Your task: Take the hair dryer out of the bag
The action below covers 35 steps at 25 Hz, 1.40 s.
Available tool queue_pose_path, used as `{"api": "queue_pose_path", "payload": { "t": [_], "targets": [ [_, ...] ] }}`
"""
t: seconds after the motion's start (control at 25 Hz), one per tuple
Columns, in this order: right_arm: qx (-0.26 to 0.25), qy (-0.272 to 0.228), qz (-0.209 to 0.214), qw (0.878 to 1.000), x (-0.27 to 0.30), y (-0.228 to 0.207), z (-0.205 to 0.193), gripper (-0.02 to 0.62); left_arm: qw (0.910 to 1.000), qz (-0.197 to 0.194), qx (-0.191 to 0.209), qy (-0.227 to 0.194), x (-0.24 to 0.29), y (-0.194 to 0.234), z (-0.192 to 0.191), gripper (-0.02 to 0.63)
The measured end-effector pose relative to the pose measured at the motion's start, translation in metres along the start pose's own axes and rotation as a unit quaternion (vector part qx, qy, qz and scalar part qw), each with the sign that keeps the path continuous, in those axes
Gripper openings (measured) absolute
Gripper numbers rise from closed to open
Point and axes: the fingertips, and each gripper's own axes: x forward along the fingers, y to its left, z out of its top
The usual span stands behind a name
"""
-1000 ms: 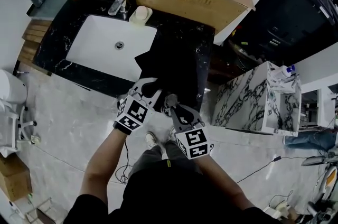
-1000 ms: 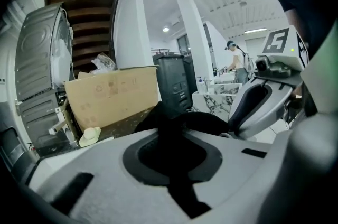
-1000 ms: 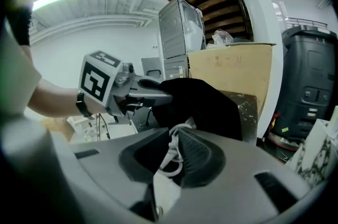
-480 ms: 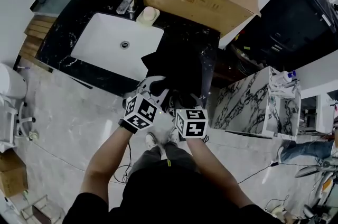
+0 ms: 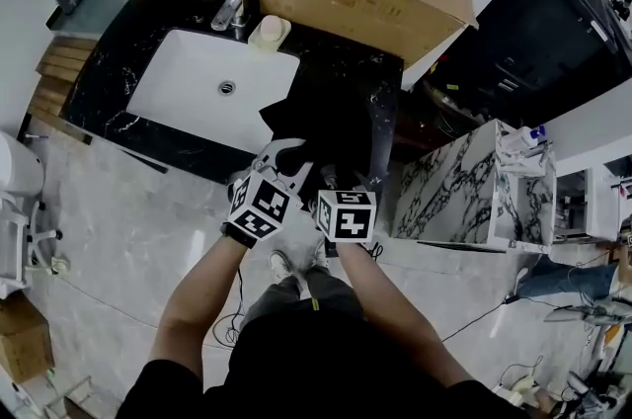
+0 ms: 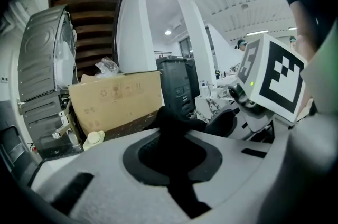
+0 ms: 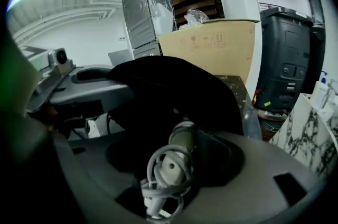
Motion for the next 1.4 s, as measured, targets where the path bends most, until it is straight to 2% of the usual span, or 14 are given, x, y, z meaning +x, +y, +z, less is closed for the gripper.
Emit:
{"api": "queue_pose_path", "payload": {
  "t": [0.4,0.6,0.76,0.92,1.08,1.16,1.32,1.4],
  "targets": [
    [-0.031,0.016,-0.050,0.998,0.019,-0.009,0.004,0.264,0.9997,0.006,-0.021,-0.011,-0.011,0.009,-0.013,0.037],
    [-0.007,0.037,-0.041,0.998,0.015,-0.005,-0.002,0.264,0.9982,0.019,-0.053,-0.019,-0.015,0.020,-0.021,0.035],
    [-0.004,0.050,-0.036,0.998,0.016,-0.004,-0.005,0.264,0.9985,0.005,-0.042,-0.035,-0.008,0.023,-0.007,0.035],
    [-0.010,0.057,-0.033,0.998,0.018,-0.002,-0.006,0.268,0.9982,-0.024,-0.010,-0.053,0.005,0.018,0.016,0.035],
    [-0.008,0.072,-0.044,0.996,0.027,-0.003,-0.008,0.273,0.9963,-0.048,0.006,-0.071,0.007,0.007,0.028,0.034],
    [-0.004,0.084,-0.055,0.995,0.029,-0.007,-0.007,0.273,0.9961,-0.044,0.000,-0.077,0.003,0.006,0.025,0.034],
    [0.036,0.086,-0.070,0.993,0.030,-0.022,-0.005,0.259,0.9970,-0.027,-0.016,-0.071,-0.007,0.009,0.009,0.034],
    [0.027,0.086,-0.074,0.993,0.031,-0.024,-0.005,0.259,0.9976,-0.022,-0.018,-0.064,-0.011,0.010,-0.002,0.034]
  ]
}}
